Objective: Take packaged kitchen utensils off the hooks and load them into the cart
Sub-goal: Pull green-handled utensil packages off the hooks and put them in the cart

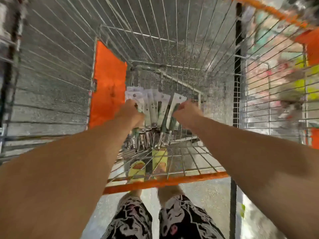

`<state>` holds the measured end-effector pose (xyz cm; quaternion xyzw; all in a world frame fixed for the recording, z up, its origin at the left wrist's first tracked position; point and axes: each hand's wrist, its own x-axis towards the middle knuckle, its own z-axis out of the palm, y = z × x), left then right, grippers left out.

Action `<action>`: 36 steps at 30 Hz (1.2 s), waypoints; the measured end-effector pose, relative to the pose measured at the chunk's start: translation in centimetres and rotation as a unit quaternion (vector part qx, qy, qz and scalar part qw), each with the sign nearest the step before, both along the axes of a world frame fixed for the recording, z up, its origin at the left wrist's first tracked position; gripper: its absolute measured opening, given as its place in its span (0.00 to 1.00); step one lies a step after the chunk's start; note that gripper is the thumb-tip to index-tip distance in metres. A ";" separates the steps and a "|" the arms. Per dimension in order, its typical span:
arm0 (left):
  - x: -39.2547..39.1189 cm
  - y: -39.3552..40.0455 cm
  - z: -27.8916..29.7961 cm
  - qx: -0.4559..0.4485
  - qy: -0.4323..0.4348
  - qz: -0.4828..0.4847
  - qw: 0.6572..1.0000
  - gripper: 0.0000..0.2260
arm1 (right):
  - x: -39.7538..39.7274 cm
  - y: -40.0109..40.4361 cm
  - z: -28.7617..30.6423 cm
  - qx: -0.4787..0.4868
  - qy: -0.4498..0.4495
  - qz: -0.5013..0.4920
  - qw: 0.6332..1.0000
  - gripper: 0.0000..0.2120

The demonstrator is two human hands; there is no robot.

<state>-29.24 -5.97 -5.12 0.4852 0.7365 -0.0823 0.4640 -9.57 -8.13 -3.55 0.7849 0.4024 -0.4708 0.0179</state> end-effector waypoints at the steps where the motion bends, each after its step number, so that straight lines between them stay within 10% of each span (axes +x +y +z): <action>1: 0.3 0.3 -0.8 -0.010 0.014 0.012 1.000 0.29 | 0.1 0.5 -1.2 -0.014 -0.006 0.001 1.000 0.10; 7: 1.8 -0.4 -5.0 -0.081 0.106 0.069 0.989 0.09 | 1.1 1.9 -8.2 -0.042 -0.072 -0.053 0.995 0.12; 18: 3.6 -3.6 -7.5 -0.013 0.120 0.202 0.972 0.35 | -0.4 1.3 -12.9 -0.097 -0.108 -0.138 0.980 0.30; 22: 3.8 -3.5 -7.2 0.003 0.101 0.252 0.962 0.35 | 0.1 1.1 -12.1 -0.026 -0.101 -0.208 0.973 0.22; 29: 3.3 -3.3 -6.4 -0.019 0.068 0.261 0.963 0.28 | 1.0 1.1 -8.4 0.050 0.072 -0.243 0.966 0.29; 36: 3.7 -2.5 -5.5 -0.013 0.038 0.292 0.956 0.36 | -2.5 1.2 -7.9 -0.050 0.240 -0.141 0.959 0.15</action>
